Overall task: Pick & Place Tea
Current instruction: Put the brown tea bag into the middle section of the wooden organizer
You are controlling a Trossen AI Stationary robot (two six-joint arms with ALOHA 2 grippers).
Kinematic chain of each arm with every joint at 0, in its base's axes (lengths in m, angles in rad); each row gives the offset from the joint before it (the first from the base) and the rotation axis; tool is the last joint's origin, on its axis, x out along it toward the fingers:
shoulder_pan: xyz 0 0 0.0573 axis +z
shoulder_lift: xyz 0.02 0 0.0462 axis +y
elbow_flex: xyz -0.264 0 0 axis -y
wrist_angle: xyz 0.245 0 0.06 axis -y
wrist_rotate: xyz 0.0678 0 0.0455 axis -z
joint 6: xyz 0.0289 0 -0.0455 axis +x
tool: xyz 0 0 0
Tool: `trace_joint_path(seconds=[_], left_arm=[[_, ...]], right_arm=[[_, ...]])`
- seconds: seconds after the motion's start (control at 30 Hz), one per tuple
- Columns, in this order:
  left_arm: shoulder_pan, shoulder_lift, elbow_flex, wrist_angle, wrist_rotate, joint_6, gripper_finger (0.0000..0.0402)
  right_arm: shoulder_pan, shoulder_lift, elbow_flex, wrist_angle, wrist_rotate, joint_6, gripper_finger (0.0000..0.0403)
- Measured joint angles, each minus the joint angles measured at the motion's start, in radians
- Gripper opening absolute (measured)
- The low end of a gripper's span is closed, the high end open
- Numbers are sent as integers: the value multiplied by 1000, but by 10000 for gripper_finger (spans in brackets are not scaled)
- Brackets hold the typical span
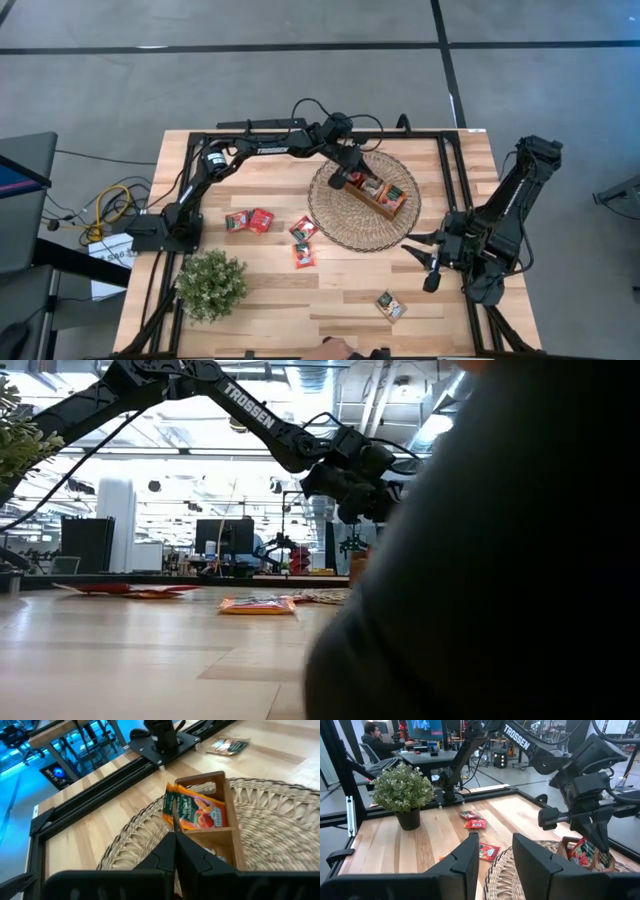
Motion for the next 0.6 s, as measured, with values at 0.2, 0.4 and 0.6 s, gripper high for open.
trace_joint_path(seconds=[0.2, 0.4, 0.6], left_arm=[[-10, 0, 0, 0, -59, -7, 10], [-12, 1, 0, 1, -71, -6, 54], [-13, -11, -2, 11, -160, -73, 105]], right_arm=[[0, 0, 0, 0, 0, 0, 108], [0, 0, 0, 0, -1, 0, 108], [0, 0, 0, 0, -9, 0, 108]])
